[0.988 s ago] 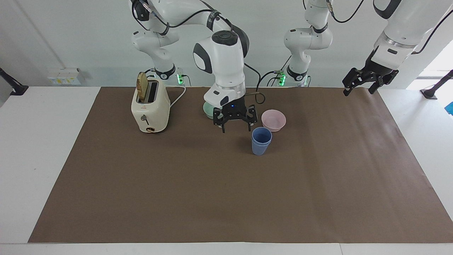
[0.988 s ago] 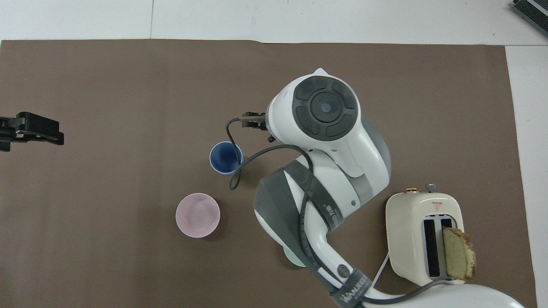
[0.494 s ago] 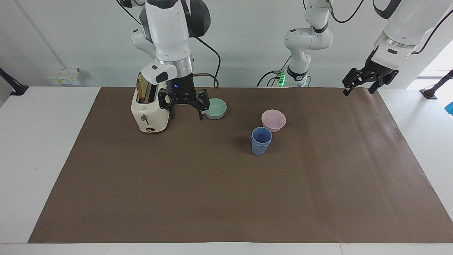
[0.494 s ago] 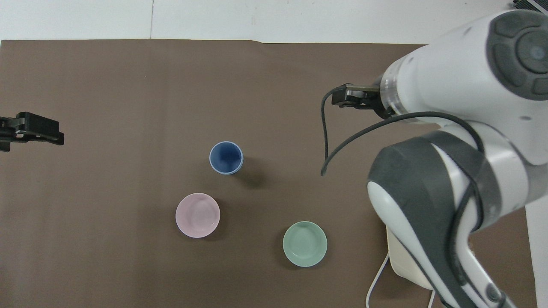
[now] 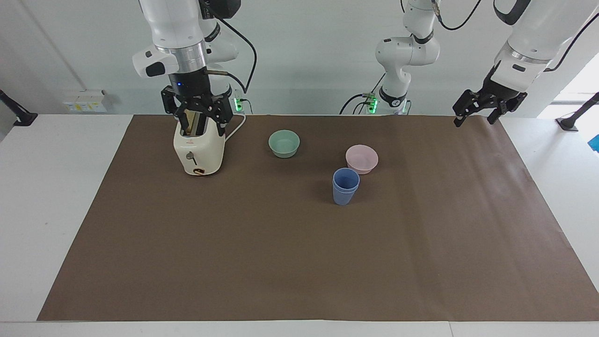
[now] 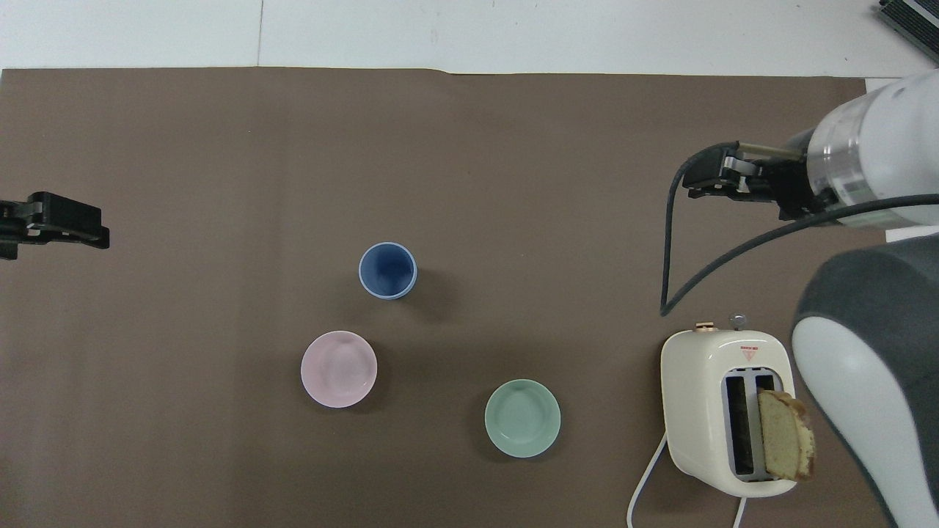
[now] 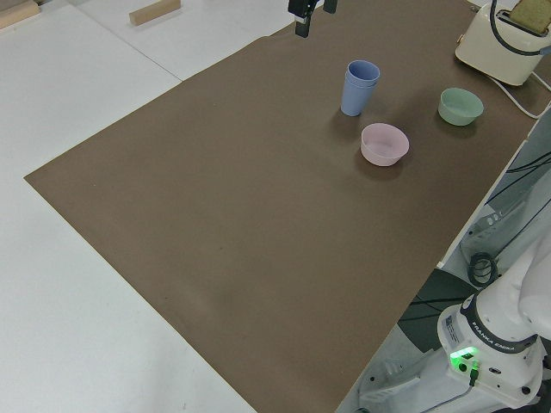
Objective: Stack blue cups with both arms
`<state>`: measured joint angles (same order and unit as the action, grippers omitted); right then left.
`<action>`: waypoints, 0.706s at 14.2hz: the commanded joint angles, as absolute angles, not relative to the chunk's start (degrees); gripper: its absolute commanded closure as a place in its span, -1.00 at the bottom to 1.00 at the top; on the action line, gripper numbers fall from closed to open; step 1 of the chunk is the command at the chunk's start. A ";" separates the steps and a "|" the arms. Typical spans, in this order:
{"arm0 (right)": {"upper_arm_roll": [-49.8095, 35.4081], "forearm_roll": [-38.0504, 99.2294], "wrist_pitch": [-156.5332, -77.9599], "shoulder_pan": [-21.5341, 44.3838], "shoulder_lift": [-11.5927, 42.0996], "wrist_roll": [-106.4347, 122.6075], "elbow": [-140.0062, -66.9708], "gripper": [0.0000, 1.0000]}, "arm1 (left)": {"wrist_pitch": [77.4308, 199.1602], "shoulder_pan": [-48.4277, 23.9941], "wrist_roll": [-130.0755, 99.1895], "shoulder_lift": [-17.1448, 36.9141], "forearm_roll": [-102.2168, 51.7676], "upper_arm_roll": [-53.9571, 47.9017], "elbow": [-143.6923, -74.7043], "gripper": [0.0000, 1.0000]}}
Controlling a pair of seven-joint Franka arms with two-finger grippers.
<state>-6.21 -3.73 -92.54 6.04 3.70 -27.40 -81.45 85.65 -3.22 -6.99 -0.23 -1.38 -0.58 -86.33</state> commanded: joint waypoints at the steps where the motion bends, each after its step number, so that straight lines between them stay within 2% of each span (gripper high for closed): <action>1: -4.40 -3.34 -89.14 3.88 0.45 -22.61 -82.35 -1.00 | 84.81 -2.81 -6.42 -0.88 -0.79 -0.97 -86.31 -1.00; 4: -1.16 -2.29 -84.48 2.28 -2.19 -16.10 -82.35 -1.00 | 84.81 -2.81 -6.42 -0.88 -0.79 -0.97 -86.31 -1.00; 8: 3.51 0.26 -82.45 2.90 -4.04 -13.98 -83.14 -1.00 | 84.82 -2.81 -6.42 -0.88 -0.79 -0.97 -86.31 -1.00; 10: 4.13 0.26 -83.93 2.81 -4.66 -8.30 -86.29 -1.00 | 84.81 -2.81 -6.42 -0.88 -0.79 -0.97 -86.31 -1.00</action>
